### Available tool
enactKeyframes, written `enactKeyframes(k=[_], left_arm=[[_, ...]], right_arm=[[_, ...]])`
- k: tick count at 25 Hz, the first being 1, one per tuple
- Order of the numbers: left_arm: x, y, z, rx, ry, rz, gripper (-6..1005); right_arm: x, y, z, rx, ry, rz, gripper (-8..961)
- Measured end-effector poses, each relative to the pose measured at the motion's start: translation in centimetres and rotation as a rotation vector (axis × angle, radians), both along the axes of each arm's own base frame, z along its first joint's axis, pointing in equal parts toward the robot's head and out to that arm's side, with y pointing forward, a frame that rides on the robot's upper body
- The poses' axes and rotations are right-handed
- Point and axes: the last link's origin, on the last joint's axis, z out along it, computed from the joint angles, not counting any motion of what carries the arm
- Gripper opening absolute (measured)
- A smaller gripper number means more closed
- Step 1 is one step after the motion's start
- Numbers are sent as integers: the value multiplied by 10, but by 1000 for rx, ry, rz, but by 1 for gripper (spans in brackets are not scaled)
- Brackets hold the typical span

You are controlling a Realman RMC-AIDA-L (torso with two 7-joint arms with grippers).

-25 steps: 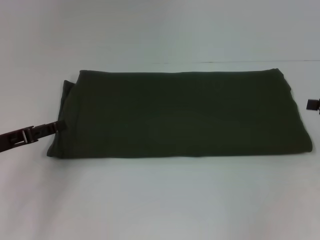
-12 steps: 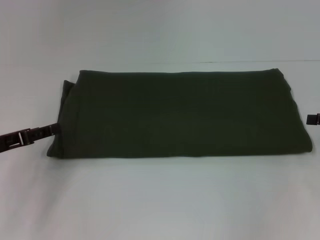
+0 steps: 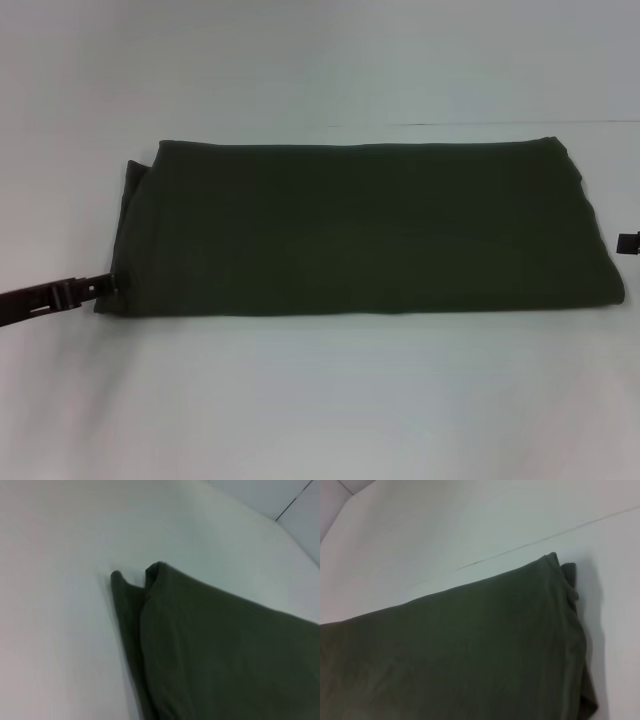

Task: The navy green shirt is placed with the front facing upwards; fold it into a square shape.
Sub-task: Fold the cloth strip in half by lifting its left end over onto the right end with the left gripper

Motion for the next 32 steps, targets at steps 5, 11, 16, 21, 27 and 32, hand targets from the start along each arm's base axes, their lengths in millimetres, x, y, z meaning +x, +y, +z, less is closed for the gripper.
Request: enactKeyframes(k=[5,11,16,21,27,32], left_arm=[[1,1,-2,-8,8,-3,786],[2,1,-2,-14,0,-1,786],[8,-2,1,-67,-36,5,786],[12,-3,1,-166,-30,37,786],[13,2,-1,-213,-2,77,785],[12,4,-2,-226,3,96,785]], right_arm=[[0,0,-1,-2,3,-1,684],[-1,0,-3,-2,5,-1,684],[-1,0,-2,-1,5,-1,684],[-1,0,-2,0,8,-2,684],[-5,1,-4,-16,18,10,684],[-12,1,-3,-33,33,41,683]])
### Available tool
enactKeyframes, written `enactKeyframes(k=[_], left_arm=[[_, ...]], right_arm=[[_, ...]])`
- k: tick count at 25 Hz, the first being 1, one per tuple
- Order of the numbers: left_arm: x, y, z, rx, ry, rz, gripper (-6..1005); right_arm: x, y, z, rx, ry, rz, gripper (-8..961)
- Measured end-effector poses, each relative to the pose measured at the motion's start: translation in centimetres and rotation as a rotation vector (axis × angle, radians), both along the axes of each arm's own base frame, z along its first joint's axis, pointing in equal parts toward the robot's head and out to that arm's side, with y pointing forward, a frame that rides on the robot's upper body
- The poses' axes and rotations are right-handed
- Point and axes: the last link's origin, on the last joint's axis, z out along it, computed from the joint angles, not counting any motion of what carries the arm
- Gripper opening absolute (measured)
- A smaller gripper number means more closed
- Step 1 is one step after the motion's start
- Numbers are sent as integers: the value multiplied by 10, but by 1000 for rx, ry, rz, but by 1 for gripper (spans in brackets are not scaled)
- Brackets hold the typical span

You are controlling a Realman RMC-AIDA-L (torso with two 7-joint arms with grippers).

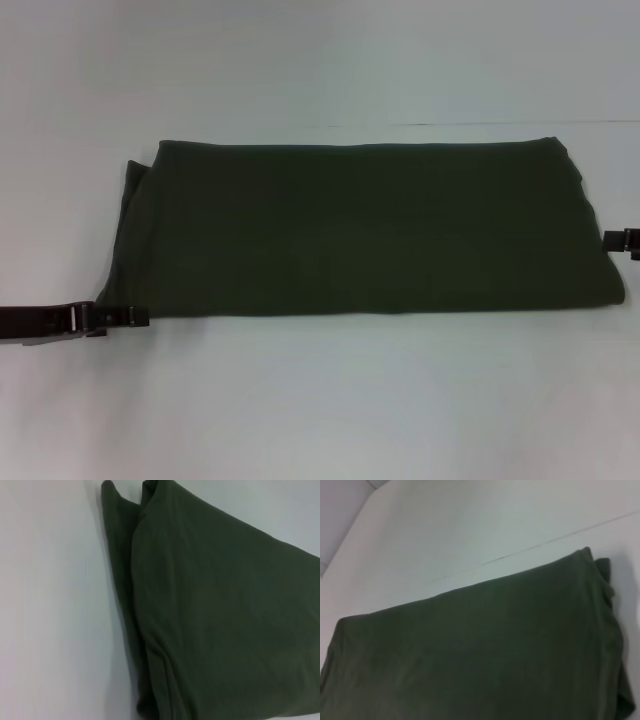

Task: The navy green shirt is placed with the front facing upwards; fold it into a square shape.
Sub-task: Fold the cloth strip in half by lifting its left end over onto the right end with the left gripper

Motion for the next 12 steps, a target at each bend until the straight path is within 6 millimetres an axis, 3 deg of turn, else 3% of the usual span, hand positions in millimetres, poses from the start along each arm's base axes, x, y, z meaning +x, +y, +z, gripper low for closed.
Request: enactKeyframes(k=[4,12], left_arm=[[0,1,0,-1,0,5,785],[-1,2,-1,1,2,23,785]], right_arm=[[-5,0,0,-12,3,42,683],[-42,-8,-4,-47,116,341,686]])
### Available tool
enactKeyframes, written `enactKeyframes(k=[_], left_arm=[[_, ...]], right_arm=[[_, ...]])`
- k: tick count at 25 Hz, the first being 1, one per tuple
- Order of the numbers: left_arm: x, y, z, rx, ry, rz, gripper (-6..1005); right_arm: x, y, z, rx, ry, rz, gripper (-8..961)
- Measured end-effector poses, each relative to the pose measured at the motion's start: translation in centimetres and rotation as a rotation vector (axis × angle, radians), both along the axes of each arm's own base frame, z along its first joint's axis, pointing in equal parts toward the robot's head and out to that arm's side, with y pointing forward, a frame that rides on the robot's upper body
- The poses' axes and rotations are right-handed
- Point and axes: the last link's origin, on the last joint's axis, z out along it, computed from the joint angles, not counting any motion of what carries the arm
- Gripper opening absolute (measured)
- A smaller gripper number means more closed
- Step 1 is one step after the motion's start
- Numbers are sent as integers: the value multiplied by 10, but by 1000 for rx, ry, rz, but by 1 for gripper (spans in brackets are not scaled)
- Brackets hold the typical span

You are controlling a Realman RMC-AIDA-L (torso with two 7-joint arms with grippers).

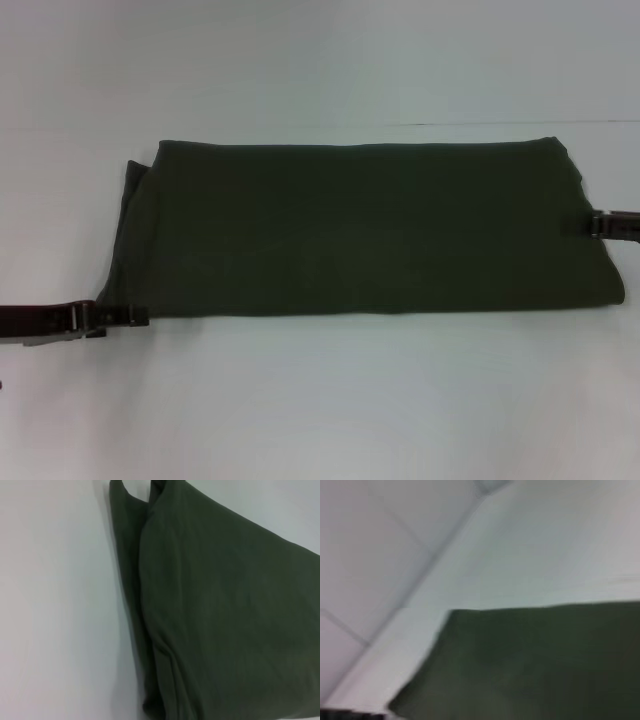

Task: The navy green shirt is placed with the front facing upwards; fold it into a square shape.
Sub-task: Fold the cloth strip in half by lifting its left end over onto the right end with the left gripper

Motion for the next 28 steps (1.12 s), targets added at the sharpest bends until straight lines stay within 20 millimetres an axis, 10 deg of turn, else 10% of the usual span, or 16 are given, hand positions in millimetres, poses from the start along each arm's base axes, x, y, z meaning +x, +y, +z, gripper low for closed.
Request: enactKeyframes(k=[19,28], left_arm=[[1,5,-1,15,5,5,785],[1,7,0,19,3,12,785]], right_arm=[[-36,-19,-10,-155,13,339,719],[-41,-21,-6,-160,-7,370,915]])
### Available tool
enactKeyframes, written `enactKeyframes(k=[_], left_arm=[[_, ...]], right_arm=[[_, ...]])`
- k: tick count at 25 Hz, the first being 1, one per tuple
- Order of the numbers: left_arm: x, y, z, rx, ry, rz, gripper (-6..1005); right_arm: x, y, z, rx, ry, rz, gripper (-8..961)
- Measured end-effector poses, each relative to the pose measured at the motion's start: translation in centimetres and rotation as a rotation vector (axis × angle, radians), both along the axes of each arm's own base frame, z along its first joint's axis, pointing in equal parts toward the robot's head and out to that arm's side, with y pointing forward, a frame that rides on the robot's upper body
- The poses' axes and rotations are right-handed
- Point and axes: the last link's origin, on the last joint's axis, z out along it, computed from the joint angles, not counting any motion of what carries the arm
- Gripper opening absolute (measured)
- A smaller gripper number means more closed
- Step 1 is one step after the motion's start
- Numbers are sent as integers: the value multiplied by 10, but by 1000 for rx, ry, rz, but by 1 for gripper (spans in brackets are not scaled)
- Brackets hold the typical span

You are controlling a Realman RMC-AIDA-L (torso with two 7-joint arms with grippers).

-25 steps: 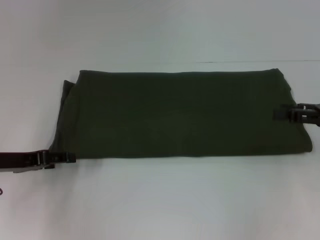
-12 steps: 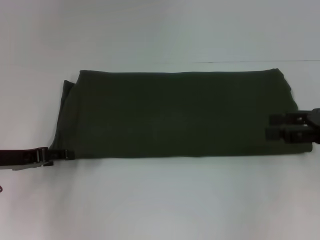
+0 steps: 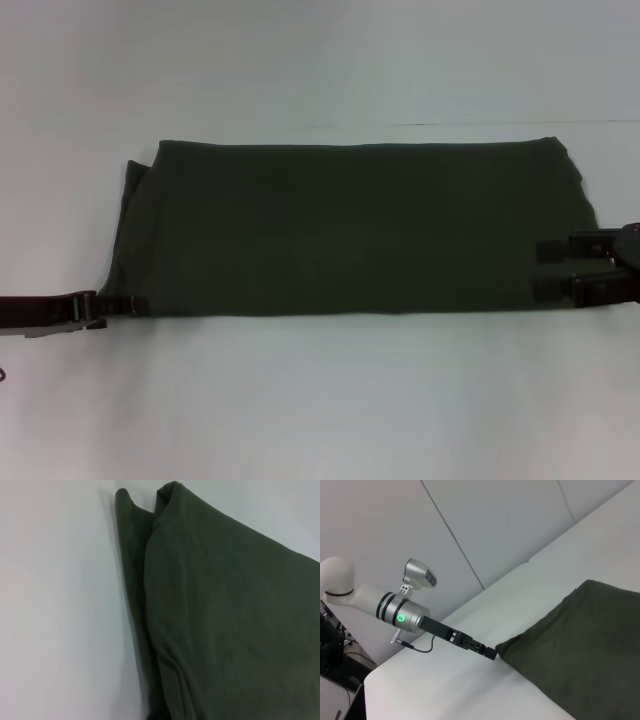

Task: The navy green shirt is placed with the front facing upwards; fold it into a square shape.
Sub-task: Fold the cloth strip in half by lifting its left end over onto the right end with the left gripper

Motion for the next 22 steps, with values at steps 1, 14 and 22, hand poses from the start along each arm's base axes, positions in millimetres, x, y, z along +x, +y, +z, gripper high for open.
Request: enactKeyframes(k=[1,14,22], left_arm=[[0,0,0,0,-1,1,785],[1,3,-2,-10,19,5,785],[1,9,-5,-25,57,11,785]], right_arm=[[0,0,0,2,0,-1,915],[-1,3,1,17,6,-4,915],[-1,3,1,22,11,-9,915]])
